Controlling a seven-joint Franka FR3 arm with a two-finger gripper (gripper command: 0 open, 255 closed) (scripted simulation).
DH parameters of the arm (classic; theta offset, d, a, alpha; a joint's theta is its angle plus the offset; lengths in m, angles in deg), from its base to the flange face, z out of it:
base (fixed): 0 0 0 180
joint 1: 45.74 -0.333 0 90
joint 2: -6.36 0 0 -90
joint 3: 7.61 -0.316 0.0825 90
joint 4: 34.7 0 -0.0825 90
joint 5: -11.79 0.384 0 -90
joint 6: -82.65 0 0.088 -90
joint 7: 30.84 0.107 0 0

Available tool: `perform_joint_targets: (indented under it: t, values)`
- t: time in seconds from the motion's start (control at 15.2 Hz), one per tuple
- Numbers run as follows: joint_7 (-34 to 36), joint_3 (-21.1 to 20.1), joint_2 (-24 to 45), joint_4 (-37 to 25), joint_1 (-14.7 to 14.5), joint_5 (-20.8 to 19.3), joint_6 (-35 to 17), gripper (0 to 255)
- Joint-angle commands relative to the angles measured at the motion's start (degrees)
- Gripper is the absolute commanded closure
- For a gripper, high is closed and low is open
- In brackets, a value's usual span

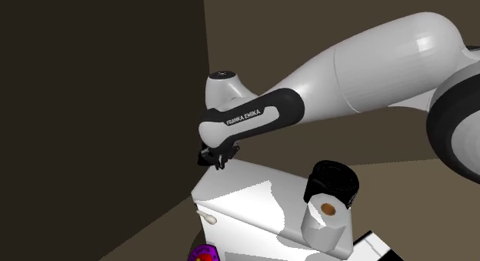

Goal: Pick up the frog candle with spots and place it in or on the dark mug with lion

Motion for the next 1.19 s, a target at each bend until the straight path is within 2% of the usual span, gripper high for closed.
perform_joint_targets:
  t: [0.0, 1.12]
  values:
    - [-0.06, -0.08, -0.52, -0.92, -0.02, 0.16, 1.44, 255]
    - [-0.95, -0.36, -4.67, -8.87, 0.17, 1.38, 13.46, 255]
